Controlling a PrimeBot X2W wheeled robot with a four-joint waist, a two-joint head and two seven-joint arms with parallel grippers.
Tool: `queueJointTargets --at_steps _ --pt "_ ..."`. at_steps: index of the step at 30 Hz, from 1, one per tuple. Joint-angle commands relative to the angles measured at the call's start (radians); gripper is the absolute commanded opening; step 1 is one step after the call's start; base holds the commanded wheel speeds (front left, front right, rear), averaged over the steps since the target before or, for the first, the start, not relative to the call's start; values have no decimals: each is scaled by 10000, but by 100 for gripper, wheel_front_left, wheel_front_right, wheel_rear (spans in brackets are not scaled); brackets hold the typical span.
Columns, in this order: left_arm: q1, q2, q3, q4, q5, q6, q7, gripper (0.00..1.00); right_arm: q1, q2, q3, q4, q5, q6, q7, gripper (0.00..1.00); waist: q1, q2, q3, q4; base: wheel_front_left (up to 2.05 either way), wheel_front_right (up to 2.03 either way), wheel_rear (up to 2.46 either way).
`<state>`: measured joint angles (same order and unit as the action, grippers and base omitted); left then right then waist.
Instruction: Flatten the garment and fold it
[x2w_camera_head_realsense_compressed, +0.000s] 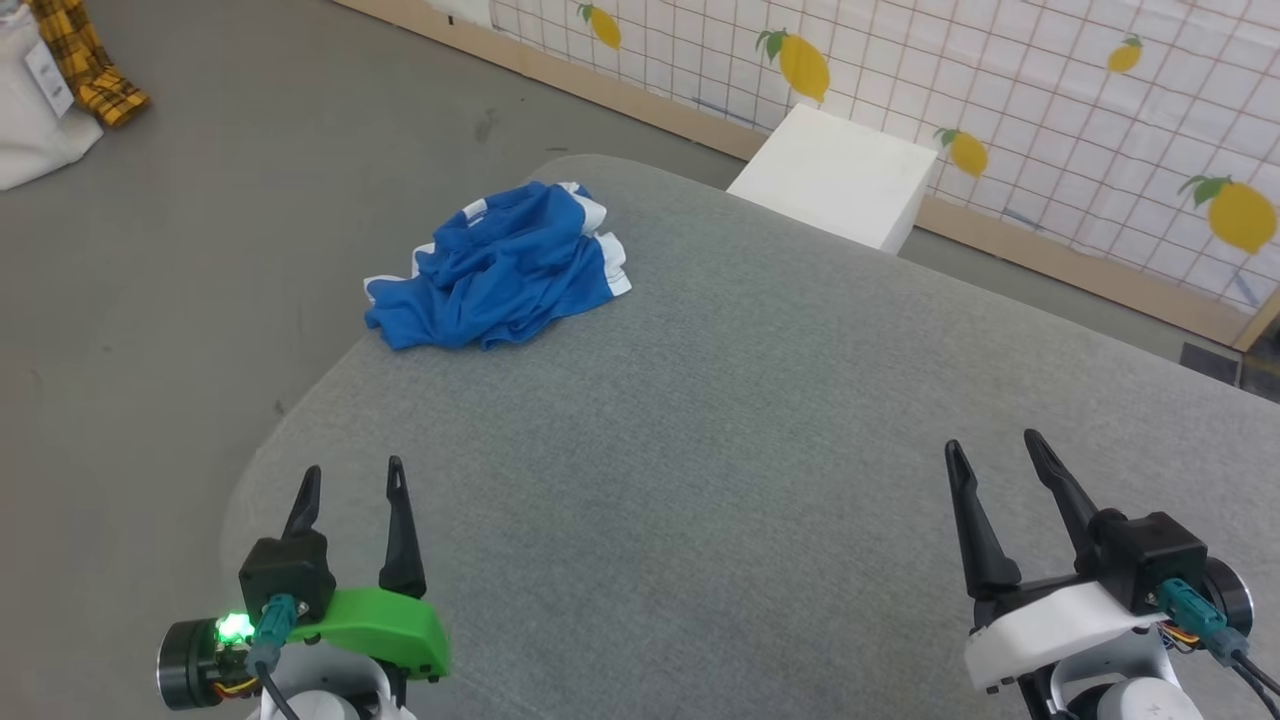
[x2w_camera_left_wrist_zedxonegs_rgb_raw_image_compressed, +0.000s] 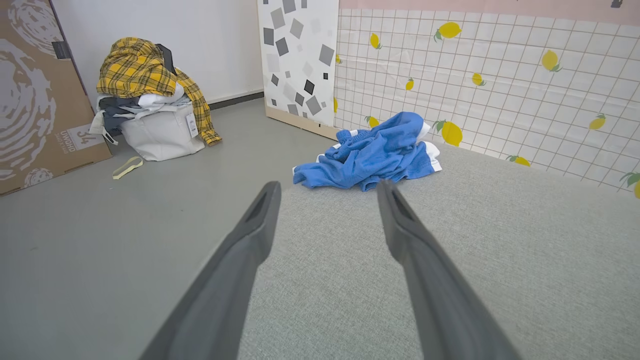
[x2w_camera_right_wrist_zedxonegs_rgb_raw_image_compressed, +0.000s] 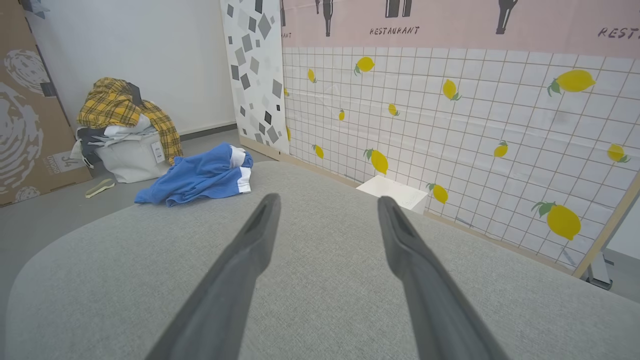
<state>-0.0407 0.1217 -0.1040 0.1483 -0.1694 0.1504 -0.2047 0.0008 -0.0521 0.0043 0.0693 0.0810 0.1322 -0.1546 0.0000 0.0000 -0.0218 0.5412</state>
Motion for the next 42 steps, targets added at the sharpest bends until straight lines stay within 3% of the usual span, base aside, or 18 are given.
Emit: queueJointTargets --at_steps 1,24,34,42 --pt "15 70 -20 46 -106 72 -92 100 -125 14 27 45 91 -12 -96 100 0 0 10 99 0 0 0" --pt "-70 265 -305 369 -617 537 -544 100 -241 19 -18 144 210 -15 -364 100 0 0 242 1016 0 0 0" --pt "-152 284 -299 359 -767 539 -543 100 -365 19 15 100 220 -15 -350 100 0 0 480 757 0 0 0" --pt "-1905 459 130 551 -1551 165 231 100 -844 19 150 -443 -194 -15 16 100 0 0 1914 -99 0 0 0"
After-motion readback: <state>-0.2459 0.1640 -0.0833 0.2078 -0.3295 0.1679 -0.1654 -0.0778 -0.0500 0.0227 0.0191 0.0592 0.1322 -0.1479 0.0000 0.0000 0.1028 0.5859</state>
